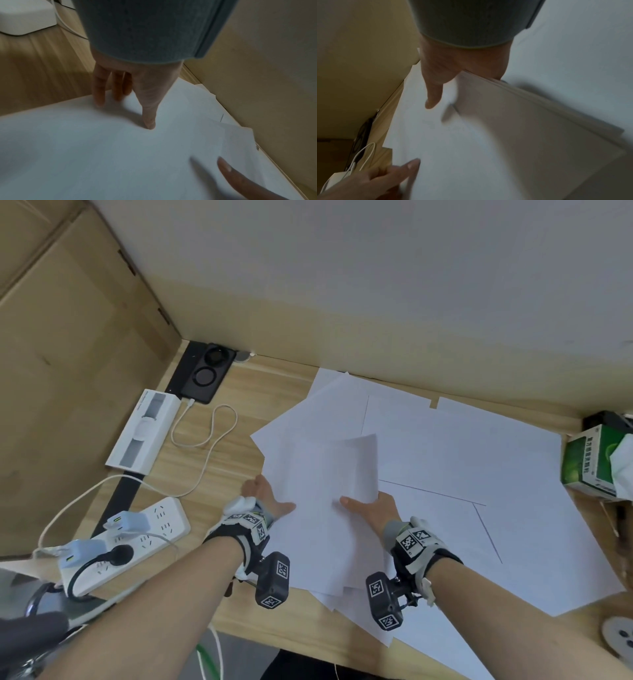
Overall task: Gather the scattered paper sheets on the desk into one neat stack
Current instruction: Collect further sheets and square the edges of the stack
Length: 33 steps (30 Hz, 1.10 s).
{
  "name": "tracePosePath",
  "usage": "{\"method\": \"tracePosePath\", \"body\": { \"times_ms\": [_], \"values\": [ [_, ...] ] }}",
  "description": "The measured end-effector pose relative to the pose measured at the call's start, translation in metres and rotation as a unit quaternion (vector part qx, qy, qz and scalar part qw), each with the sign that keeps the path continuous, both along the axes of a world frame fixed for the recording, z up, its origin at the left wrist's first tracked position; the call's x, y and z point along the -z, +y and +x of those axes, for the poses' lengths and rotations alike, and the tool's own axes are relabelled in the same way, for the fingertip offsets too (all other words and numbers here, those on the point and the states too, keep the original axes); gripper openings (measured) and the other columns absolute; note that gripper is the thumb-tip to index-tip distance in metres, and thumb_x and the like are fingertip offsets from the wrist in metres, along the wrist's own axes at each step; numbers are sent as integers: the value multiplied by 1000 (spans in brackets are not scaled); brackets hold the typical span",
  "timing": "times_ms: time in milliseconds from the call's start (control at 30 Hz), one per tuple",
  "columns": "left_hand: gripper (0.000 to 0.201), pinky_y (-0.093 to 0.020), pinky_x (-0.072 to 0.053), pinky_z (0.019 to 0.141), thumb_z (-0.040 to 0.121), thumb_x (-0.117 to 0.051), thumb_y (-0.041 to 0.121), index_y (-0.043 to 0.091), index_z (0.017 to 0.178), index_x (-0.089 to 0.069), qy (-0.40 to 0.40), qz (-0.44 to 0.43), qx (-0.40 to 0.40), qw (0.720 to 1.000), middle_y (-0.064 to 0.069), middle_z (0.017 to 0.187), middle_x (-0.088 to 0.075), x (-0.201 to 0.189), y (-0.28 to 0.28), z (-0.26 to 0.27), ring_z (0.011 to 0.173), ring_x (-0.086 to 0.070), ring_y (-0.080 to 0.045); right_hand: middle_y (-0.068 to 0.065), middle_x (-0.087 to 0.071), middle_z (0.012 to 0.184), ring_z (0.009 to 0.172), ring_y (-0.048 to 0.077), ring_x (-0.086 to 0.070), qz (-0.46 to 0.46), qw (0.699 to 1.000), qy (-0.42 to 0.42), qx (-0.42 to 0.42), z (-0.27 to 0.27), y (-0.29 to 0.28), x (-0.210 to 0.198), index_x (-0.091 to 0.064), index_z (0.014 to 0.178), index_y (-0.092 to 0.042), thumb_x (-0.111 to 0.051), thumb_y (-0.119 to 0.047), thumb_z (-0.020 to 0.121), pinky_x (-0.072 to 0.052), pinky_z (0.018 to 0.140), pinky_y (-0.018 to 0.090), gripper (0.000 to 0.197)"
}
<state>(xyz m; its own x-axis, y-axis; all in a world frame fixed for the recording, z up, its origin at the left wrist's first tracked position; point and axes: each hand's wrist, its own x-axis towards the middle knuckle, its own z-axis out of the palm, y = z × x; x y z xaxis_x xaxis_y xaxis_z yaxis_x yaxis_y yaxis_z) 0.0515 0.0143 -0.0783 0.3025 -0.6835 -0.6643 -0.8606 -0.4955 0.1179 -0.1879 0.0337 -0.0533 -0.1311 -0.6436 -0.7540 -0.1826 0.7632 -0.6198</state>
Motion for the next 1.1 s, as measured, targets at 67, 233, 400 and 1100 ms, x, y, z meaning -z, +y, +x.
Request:
{"method": "tracePosePath", "body": {
  "times_ms": [67, 233, 400, 1100],
  "values": [
    [70, -33, -47, 84, 64, -69, 56, 10, 113, -49, 74, -14, -6, 997, -3, 110, -51, -3, 3, -3, 107, -55, -24, 9, -73, 94, 84, 27, -70, 1, 1000, 10, -4, 5, 1, 4, -69, 99, -8, -88, -23, 67, -58, 76, 38, 40],
    [43, -28, -47, 85, 76, -70, 39, 15, 109, -54, 154, -75, -52, 984, 2, 104, -57, -18, 6, 2, 105, -60, -21, 14, -70, 93, 83, 31, -68, -25, 999, 23, -1, 4, 1, -4, -65, 94, -6, -80, -12, 76, -57, 78, 40, 24],
    [61, -40, -52, 91, 71, -79, 23, 7, 123, -51, 293, -136, -182, 929, -3, 110, -58, -44, -9, 2, 101, -60, -23, 17, -72, 97, 87, 33, -69, -47, 999, -1, -21, -19, -12, -28, -68, 96, -6, -76, -11, 80, -57, 79, 41, 19],
    [33, -33, -50, 86, 67, -80, -1, 19, 91, -69, 461, -156, -110, 867, -3, 99, -70, -133, -77, -80, 97, -65, -23, 13, -72, 103, 92, 27, -67, -191, 976, -37, 95, -70, -48, -118, -71, 92, -16, -80, 4, 69, -51, 91, 44, 32]
  ]
}}
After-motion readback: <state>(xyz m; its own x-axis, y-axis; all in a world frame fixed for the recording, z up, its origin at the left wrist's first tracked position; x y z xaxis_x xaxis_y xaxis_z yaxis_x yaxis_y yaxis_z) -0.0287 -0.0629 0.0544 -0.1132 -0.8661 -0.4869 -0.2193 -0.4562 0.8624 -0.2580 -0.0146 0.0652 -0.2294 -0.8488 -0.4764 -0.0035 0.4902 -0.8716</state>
